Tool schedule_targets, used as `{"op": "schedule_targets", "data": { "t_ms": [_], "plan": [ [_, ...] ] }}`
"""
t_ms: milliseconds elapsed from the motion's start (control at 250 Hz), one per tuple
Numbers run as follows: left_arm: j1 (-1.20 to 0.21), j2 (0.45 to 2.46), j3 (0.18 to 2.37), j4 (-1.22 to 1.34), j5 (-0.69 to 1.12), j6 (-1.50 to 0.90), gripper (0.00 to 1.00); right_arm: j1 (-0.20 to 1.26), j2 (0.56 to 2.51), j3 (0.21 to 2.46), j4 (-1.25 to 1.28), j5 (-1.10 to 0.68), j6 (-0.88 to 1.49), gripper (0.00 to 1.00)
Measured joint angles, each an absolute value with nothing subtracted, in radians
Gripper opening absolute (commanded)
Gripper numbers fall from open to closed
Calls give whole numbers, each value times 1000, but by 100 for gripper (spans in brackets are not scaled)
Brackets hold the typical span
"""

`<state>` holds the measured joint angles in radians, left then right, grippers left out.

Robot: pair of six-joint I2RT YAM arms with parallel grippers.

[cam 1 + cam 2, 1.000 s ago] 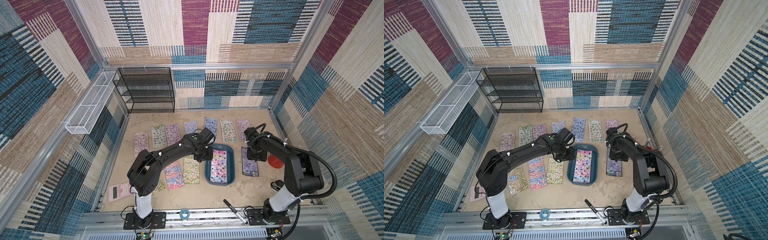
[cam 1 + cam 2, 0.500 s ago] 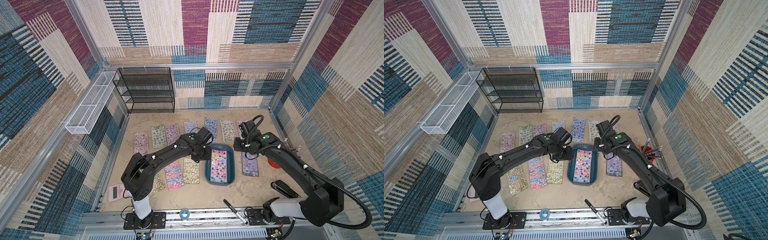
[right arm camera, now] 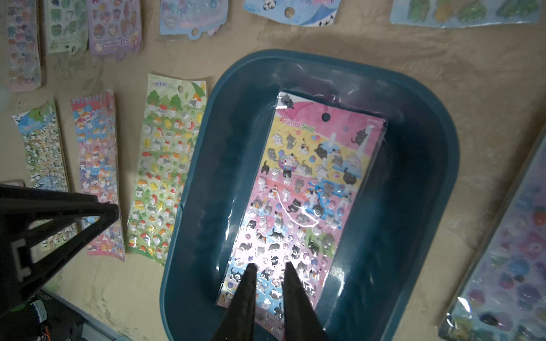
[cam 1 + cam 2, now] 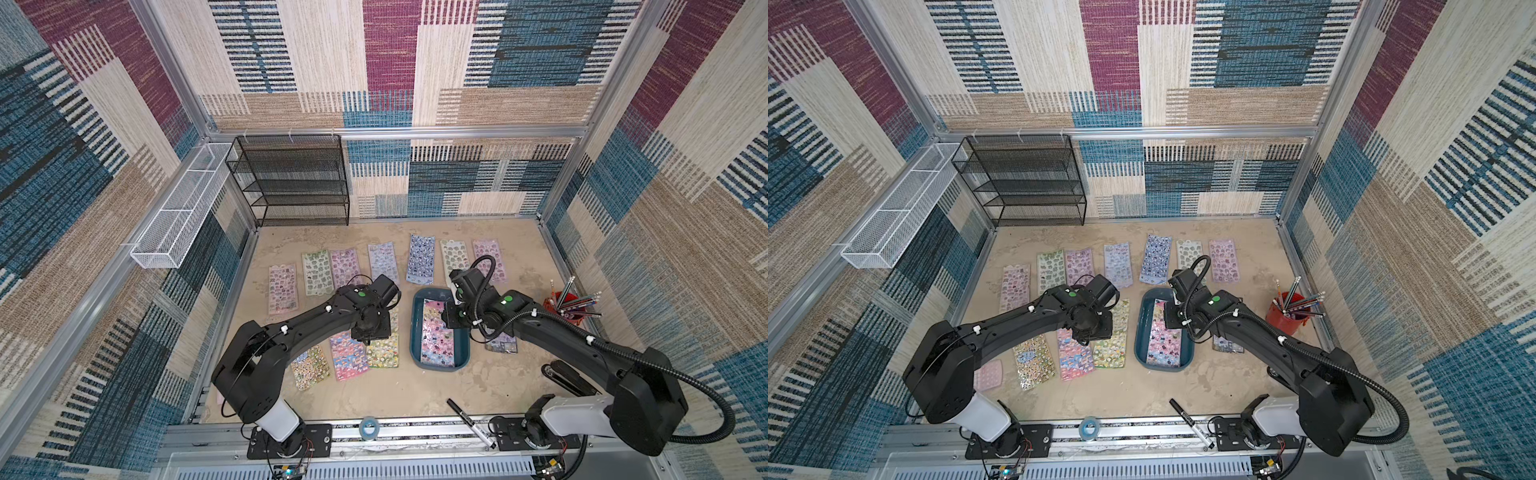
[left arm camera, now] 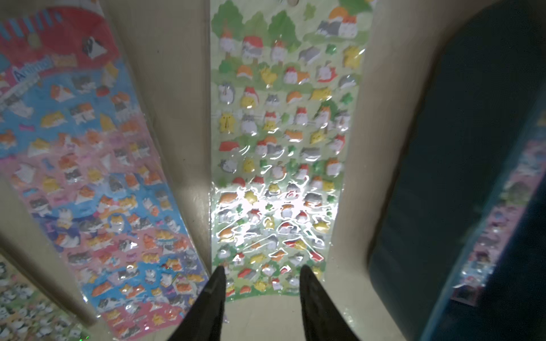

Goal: Take the stickers out of the storage box
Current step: Adjust the sticker at the center of the board.

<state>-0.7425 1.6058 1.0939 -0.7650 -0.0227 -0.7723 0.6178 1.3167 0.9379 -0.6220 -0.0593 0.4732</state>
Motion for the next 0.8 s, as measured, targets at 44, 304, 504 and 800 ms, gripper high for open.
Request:
{"op": "schedule_targets", "data": {
  "t_ms": [44, 304, 504, 800],
  "plan": [
    [-756, 1614, 1081, -762, -24, -786, 43, 618, 1311, 939, -616, -55, 472, 19],
    [-805, 1703, 1068, -703, -25, -835, 41, 618, 1304, 947, -611, -22, 441, 17],
    [-820, 1738, 1049, -635, -19, -868, 41, 618, 1288, 947, -612, 3, 418, 18],
    [-845, 1757, 1044, -486, 35, -922, 40, 618, 1277, 951, -632, 31, 403, 18]
  ]
}}
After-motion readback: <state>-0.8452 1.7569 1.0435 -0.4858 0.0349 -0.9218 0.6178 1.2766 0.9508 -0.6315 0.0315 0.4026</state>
